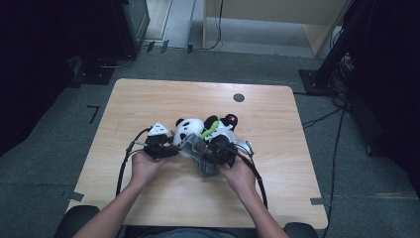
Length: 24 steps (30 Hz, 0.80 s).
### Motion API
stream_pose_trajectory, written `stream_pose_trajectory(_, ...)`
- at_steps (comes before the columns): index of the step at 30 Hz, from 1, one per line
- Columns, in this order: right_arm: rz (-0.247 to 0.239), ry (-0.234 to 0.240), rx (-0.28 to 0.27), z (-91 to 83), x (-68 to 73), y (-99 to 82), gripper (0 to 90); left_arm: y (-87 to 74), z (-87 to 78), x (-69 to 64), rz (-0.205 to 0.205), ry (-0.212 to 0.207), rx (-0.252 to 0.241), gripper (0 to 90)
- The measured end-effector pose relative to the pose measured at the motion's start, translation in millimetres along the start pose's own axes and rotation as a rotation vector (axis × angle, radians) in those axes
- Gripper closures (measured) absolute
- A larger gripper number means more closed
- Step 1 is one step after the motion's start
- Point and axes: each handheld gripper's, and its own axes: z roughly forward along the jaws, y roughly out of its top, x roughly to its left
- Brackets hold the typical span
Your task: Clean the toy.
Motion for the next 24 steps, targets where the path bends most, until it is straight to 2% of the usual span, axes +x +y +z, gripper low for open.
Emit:
stream_pose_trajectory(6,-0.015,-0.022,0.030,-7.9,0.6,-9.6,79.9,-0.9,0.1,-1.1,0.026,-0.001,-0.004,51.6)
stream_pose_trajectory(7,-0.034,-0.025,0.036,-9.1,0.3,-11.4,79.9,-1.1,0.1,-0.8,0.031,-0.003,-0.004,51.6)
stream_pose_trajectory(10,-0.061,-0.039,0.050,-12.7,0.8,-15.3,80.0,-1.2,-0.1,-0.6,0.031,-0.005,-0.002,51.6)
stream_pose_trajectory(14,-0.059,-0.056,0.043,-20.7,-0.8,-21.6,80.0,-1.4,0.0,0.2,0.020,-0.010,-0.004,51.5)
stream_pose_trajectory(17,-0.035,-0.053,0.025,-32.4,-8.3,-27.7,80.0,-1.2,0.4,2.9,-0.009,-0.026,-0.005,51.4)
stream_pose_trajectory(19,-0.003,-0.055,0.022,-38.4,-16.3,-33.3,80.0,-1.2,0.3,3.2,-0.009,-0.030,-0.003,51.5)
stream_pose_trajectory(22,0.047,-0.013,0.031,-43.1,-29.0,-40.9,80.0,-0.9,0.3,2.6,-0.005,-0.026,-0.001,51.6)
stream_pose_trajectory(24,0.060,0.004,0.033,-44.2,-35.2,-44.0,79.9,-0.9,0.3,2.5,-0.003,-0.027,0.000,51.5)
